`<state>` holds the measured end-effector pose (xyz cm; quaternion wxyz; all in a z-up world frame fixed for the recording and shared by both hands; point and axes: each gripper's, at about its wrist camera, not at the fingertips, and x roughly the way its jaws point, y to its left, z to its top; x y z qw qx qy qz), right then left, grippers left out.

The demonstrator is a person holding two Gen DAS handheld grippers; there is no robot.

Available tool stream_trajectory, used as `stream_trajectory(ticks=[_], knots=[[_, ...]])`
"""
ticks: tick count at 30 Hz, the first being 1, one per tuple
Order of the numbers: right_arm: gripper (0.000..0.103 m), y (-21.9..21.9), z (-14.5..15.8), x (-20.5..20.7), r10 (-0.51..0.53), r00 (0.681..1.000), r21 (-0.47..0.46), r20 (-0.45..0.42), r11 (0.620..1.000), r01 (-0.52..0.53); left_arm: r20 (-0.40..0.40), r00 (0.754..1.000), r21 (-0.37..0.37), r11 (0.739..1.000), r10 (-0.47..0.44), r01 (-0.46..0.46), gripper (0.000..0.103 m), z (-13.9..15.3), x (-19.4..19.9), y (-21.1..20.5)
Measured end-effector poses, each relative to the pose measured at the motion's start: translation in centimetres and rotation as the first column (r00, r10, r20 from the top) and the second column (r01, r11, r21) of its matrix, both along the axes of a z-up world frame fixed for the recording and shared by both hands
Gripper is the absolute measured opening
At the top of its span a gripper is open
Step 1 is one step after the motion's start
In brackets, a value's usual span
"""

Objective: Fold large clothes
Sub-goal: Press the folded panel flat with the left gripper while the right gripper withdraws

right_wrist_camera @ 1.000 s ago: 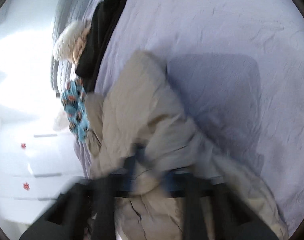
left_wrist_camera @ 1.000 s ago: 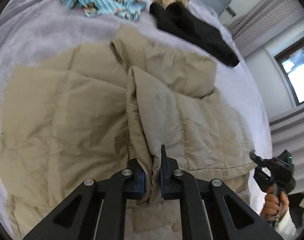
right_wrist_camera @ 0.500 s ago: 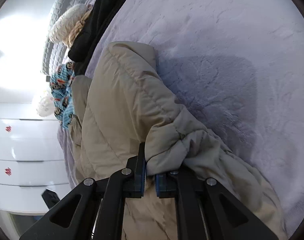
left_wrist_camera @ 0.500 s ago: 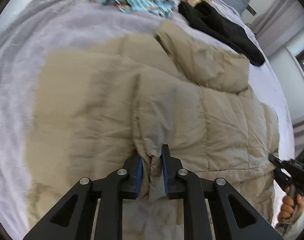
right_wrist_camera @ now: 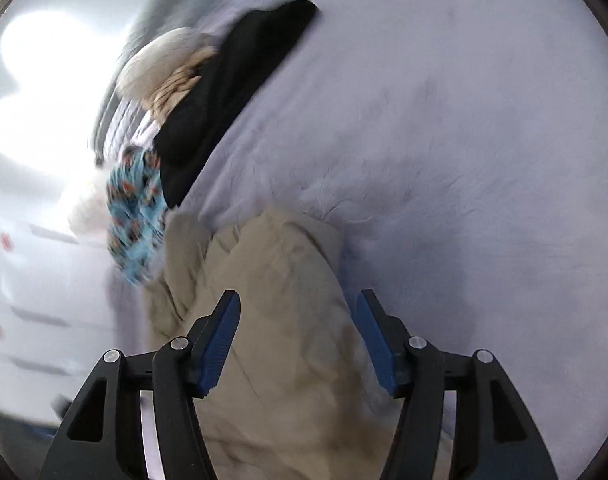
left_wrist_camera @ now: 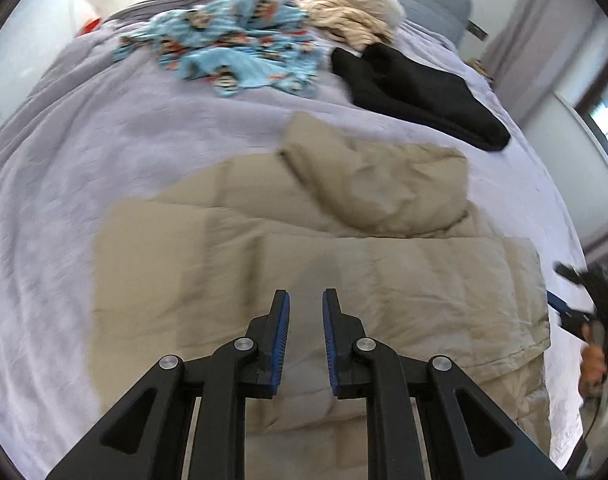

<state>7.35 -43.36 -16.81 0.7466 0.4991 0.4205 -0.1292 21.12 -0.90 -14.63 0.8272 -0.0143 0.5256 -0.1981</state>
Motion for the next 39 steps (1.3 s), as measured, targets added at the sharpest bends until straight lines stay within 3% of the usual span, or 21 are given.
stream_trajectory(ticks=[1, 3, 4, 8, 12, 16, 20, 25, 27, 31, 39], knots=[[0.063, -0.7, -1.4, 0.9, -0.02, 1.0, 0.086, 0.012, 0.996, 0.019, 0.001, 1.0, 0.019, 1.0, -0.006, 0.006, 0.019, -0.7, 0.3, -0.7], [0.024, -0.4, -2.5, 2.3, -0.007, 0.999, 0.144, 0.041, 0.99, 0.001, -0.007, 1.0, 0.096, 0.995, 0.001, -0.001, 0.019, -2.5, 0.6, -1.9], [0.015, 0.1, -2.7, 3.0, 0.023, 1.0, 0.109, 0.015, 0.994, -0.024, -0.023, 1.0, 0.122, 0.993, 0.002, 0.001, 0.019, -3.6, 0.8, -2.2], [0.014, 0.2, -3.7, 3.3, 0.07, 0.989, -0.084, -0.133, 0.993, -0.081, -0.051, 0.998, 0.114, 0.993, -0.029, 0.035, 0.018, -5.9, 1.1, -2.7], [0.011, -0.8, -4.9, 2.7, 0.052, 0.983, -0.119, -0.179, 0.99, -0.074, -0.05, 0.998, 0.134, 0.99, -0.036, 0.043, 0.019, -6.0, 1.1, -3.1], [0.011, 0.3, -2.1, 0.9, 0.021, 0.976, -0.251, -0.215, 0.965, -0.076, -0.018, 1.0, 0.14, 0.99, -0.014, 0.017, 0.019, -3.8, 0.3, -2.3], [0.011, 4.2, 1.7, -1.0, 0.103, 0.977, -0.364, -0.185, 0.916, -0.166, 0.003, 0.999, 0.089, 0.995, -0.035, 0.035, 0.019, -1.5, -1.4, -1.4], [0.011, 8.5, 1.7, -2.6, 0.255, 0.94, -0.394, -0.225, 0.859, -0.327, -0.045, 0.997, 0.192, 0.979, -0.065, 0.072, 0.019, -4.0, -3.2, -1.6], [0.011, 9.1, 0.2, -2.6, 0.266, 0.925, -0.393, -0.271, 0.847, -0.359, -0.053, 0.997, 0.176, 0.982, -0.057, 0.066, 0.019, -5.0, -3.5, -1.3], [0.01, 9.1, -1.8, -2.3, 0.282, 0.91, -0.373, -0.303, 0.844, -0.386, -0.049, 0.998, 0.191, 0.98, -0.047, 0.055, 0.019, -5.0, -3.7, -1.4], [0.015, 9.9, 0.9, -2.9, 0.244, 0.926, -0.365, -0.287, 0.866, -0.341, -0.053, 0.998, 0.221, 0.975, -0.014, 0.025, 0.019, -2.8, -4.7, -1.4]])
